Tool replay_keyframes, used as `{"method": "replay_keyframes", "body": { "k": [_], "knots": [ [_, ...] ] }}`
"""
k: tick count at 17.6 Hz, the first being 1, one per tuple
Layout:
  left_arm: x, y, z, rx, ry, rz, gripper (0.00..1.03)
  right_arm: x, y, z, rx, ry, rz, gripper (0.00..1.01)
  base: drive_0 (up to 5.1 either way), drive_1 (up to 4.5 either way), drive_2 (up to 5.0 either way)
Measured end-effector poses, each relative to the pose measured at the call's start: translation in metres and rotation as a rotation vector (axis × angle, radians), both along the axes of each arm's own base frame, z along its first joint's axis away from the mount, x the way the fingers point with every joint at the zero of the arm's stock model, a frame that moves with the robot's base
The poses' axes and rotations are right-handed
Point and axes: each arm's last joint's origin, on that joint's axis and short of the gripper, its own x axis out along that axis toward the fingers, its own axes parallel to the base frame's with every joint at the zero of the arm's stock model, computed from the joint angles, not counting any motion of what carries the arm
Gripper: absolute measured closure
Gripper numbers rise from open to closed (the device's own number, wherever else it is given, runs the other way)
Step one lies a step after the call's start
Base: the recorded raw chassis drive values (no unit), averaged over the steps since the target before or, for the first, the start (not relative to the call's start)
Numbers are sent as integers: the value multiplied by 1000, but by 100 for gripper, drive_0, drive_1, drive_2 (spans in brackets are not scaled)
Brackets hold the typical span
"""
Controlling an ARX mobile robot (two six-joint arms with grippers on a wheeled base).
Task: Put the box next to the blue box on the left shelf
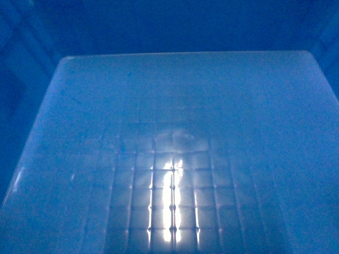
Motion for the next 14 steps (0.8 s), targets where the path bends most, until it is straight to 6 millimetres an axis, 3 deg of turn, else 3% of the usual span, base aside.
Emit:
{"method": "replay_keyframes", "body": {
  "k": [14],
  "knots": [
    [0, 0, 0, -1, -1, -1, 94, 0, 0, 0, 1, 0, 0, 83, 0, 0, 0]
  ]
}}
